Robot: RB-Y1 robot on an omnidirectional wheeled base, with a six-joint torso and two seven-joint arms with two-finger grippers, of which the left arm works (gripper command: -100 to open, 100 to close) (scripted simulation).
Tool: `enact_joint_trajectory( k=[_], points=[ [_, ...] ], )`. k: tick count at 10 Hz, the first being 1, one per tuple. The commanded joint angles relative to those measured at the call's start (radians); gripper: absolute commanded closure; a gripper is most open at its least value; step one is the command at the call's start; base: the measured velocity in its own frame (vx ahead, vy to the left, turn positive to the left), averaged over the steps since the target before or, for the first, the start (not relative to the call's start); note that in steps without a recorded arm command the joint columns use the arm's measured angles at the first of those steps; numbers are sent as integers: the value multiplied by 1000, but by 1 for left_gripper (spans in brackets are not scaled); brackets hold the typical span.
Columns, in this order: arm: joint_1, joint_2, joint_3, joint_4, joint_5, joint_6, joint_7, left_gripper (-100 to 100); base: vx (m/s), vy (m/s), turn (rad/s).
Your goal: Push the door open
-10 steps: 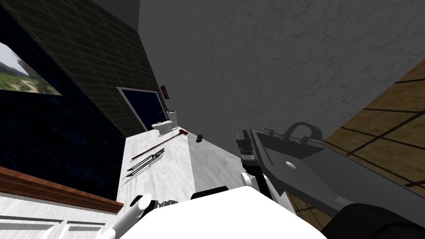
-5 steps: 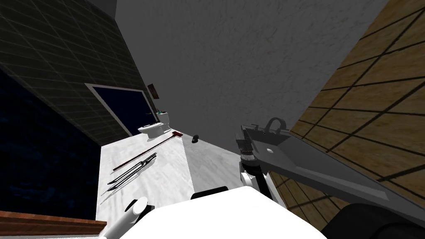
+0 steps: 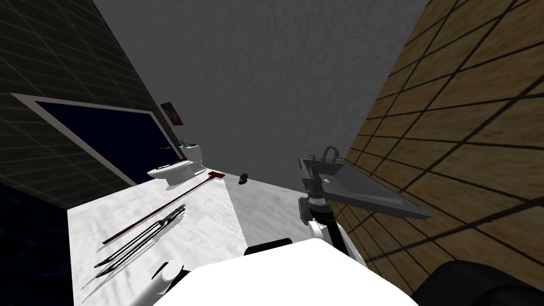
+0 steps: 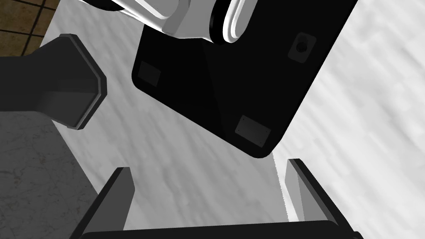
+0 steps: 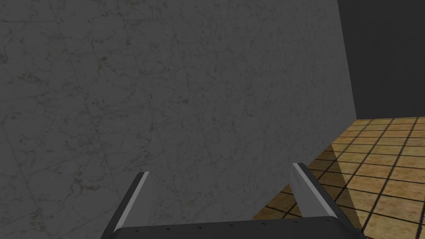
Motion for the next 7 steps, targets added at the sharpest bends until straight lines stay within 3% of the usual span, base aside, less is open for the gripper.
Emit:
enact_joint_trajectory(
  k=[1,7],
  points=[
    [5,7,-3,4,21,20,-30,-100,-96,12,-146],
    [42,46,-23,-10,114,107,-144,-100,-117,2,-275]
  ],
)
